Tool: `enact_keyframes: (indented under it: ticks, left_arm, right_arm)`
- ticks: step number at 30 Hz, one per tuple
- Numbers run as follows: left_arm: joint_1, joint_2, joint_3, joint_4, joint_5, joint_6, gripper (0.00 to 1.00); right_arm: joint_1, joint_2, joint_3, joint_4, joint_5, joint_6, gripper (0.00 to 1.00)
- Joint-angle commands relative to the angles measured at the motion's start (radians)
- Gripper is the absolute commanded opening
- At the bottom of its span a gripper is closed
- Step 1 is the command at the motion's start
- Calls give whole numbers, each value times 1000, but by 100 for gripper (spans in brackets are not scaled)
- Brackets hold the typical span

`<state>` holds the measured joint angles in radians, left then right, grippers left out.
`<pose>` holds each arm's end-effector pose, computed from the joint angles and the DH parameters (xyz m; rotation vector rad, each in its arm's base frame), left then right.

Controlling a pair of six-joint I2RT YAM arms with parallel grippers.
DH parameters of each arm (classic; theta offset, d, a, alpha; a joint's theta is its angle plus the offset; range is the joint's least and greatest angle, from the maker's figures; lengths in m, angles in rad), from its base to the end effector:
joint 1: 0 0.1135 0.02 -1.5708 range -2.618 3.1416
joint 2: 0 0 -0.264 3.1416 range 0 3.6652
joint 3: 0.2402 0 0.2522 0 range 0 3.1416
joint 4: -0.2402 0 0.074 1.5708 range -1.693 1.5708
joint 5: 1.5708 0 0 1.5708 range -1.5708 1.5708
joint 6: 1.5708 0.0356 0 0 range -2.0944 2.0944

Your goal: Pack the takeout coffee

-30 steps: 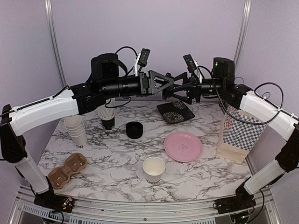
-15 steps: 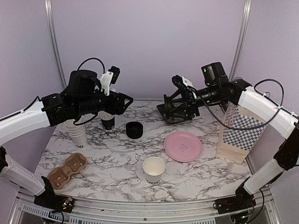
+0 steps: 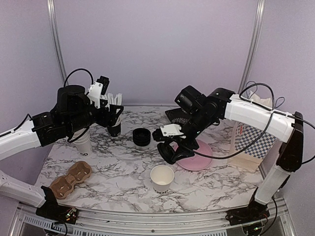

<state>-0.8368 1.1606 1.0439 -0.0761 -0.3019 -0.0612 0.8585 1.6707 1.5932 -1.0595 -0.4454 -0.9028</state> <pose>0.1894 -0.1941 0.3660 0.4607 1.7099 -0.3874 0.2105 0.2672 0.3207 -2.1211 1.5802 0.5852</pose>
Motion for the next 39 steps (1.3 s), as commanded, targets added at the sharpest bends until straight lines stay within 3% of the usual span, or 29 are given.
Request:
enact_keyframes:
  ticks: [1,39]
  left_arm:
    - [4,-36,-7,48,-10,21,78]
    - [4,-10,-5,44,15,32,79]
  right_arm:
    - [31,17,33,-56,121,-30,77]
    - [141,156,105,-151,142,19,73]
